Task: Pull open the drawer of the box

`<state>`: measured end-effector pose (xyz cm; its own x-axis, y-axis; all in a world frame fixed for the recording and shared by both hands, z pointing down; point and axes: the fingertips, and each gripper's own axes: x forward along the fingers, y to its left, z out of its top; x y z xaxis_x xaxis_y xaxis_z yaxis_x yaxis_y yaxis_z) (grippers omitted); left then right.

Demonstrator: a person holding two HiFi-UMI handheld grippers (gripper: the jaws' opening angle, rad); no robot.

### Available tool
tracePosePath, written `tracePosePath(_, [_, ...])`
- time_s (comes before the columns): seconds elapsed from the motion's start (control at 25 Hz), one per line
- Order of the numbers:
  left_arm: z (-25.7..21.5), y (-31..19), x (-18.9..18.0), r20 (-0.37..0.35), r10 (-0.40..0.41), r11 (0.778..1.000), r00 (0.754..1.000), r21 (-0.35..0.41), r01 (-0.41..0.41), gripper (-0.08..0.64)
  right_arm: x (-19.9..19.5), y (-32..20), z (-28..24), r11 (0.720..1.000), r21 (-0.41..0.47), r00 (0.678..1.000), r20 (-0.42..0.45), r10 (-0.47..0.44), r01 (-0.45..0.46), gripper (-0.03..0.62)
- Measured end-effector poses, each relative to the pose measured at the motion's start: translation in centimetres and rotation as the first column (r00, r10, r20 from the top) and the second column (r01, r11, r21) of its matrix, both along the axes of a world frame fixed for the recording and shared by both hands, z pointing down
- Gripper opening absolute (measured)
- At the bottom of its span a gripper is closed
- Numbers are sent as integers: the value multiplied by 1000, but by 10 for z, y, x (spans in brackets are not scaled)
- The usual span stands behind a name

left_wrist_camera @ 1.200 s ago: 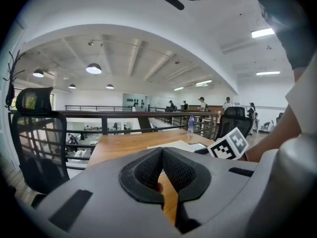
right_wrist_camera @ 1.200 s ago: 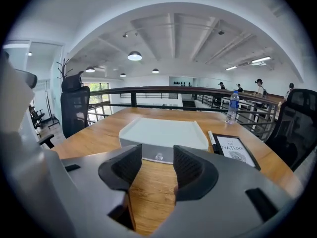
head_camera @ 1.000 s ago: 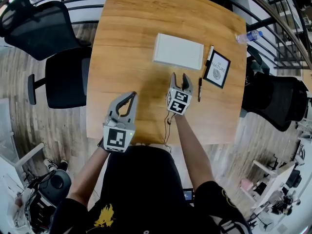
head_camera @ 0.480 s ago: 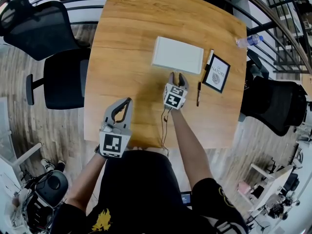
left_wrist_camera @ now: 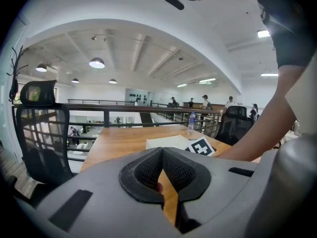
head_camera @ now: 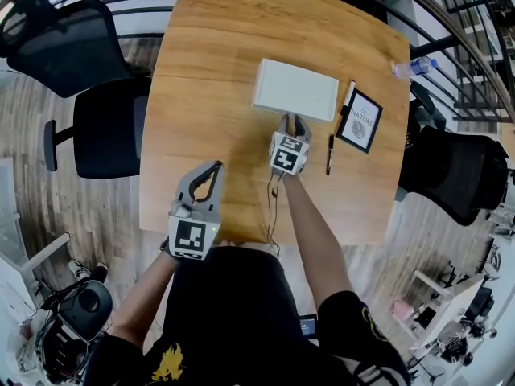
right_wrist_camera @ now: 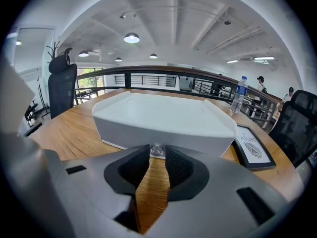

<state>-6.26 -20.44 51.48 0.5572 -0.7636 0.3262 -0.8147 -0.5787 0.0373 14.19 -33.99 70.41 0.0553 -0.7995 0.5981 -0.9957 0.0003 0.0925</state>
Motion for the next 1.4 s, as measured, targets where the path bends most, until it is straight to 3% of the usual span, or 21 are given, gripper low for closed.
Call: tracePosePath(1.4, [8,8,3,8,11,1000,1000,-15,-11,17,2,7,9,1000,-25,1000,-26,13,-14,67])
